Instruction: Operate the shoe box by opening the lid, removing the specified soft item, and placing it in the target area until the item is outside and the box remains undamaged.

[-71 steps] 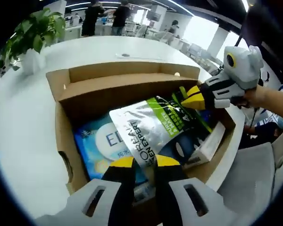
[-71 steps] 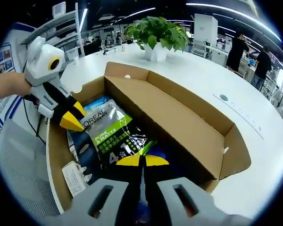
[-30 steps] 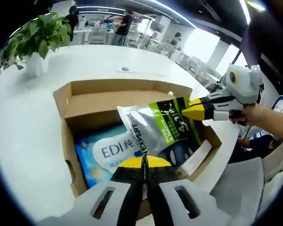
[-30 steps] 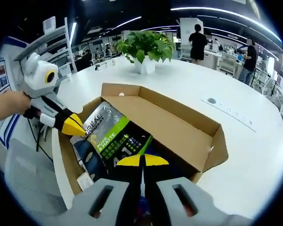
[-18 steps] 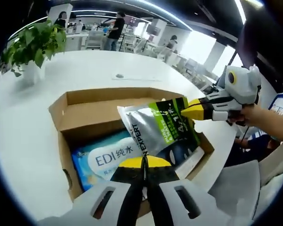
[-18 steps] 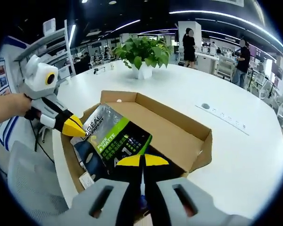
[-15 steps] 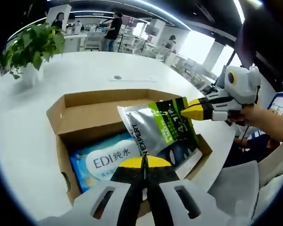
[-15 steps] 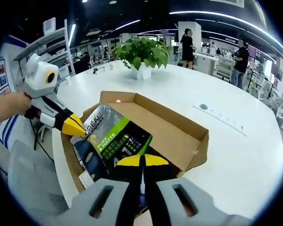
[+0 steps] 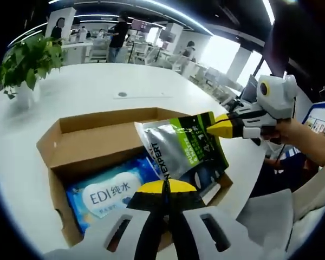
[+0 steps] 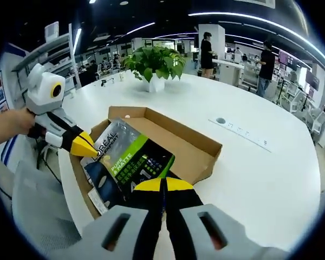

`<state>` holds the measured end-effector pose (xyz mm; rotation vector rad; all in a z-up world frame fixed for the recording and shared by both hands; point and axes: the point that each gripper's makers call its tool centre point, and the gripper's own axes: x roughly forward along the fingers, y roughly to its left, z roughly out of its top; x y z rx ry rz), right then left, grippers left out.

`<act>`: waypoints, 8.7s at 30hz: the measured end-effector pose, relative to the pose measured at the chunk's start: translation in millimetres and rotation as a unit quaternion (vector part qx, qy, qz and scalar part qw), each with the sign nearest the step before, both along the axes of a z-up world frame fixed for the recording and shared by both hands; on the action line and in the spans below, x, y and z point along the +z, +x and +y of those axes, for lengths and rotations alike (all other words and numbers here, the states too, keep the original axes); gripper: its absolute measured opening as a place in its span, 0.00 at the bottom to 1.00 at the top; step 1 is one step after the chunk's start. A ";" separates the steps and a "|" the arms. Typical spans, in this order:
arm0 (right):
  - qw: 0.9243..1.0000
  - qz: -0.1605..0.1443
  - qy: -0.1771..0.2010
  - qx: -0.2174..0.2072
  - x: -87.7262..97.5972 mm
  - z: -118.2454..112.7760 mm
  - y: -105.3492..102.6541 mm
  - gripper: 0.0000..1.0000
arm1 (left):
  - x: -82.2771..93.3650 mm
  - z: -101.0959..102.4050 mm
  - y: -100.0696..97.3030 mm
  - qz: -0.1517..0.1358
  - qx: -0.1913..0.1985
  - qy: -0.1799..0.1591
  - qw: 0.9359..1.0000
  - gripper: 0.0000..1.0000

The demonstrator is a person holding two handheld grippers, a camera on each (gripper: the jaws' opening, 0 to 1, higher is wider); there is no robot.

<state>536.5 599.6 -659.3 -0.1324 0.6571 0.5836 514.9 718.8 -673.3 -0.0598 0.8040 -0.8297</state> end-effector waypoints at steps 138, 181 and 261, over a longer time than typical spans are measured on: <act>0.973 0.062 -0.047 -0.218 -138.2 -172.9 14.5 0.00 | -33.3 -175.7 4.8 -0.083 -0.240 0.123 0.959 0.07; 0.982 0.074 -0.095 -0.147 -137.7 -186.1 25.7 0.05 | -10.4 -1.1 36.6 -0.087 -0.055 0.113 0.988 0.12; 0.995 0.076 0.041 0.057 -65.5 93.1 4.9 0.18 | -42.9 153.7 3.9 -0.027 0.109 0.142 0.983 0.06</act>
